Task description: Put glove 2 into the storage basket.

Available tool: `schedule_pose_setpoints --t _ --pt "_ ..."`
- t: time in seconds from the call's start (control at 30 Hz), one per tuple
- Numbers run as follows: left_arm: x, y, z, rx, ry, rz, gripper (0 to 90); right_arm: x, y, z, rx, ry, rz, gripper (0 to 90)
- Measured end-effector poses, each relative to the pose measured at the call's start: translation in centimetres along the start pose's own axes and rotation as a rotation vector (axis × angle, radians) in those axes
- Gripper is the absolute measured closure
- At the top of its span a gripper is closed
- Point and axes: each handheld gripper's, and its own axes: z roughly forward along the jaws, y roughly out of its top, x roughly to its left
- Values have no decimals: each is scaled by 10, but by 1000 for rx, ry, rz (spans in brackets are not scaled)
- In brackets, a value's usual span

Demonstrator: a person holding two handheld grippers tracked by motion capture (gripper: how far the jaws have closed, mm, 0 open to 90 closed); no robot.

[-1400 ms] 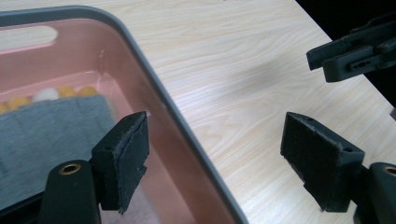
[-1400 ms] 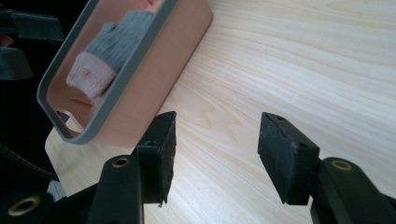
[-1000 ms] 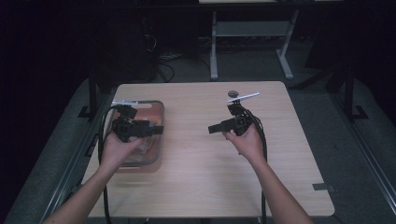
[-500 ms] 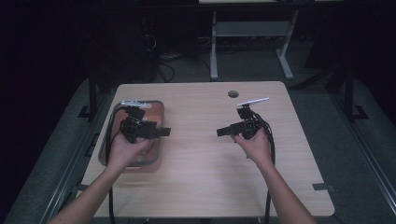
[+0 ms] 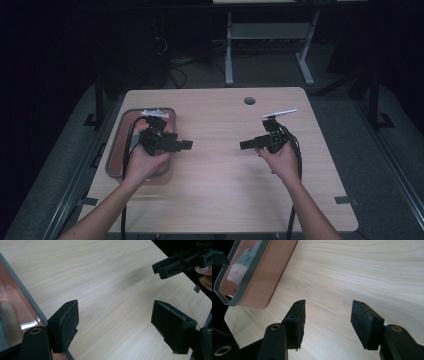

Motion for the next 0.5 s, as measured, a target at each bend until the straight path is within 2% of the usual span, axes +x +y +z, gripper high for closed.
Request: schedule_pose_setpoints --t 0.5 --pt "-25 -2 23 34 -57 50 219 -21 -18 -15 -13 -27 37 443"
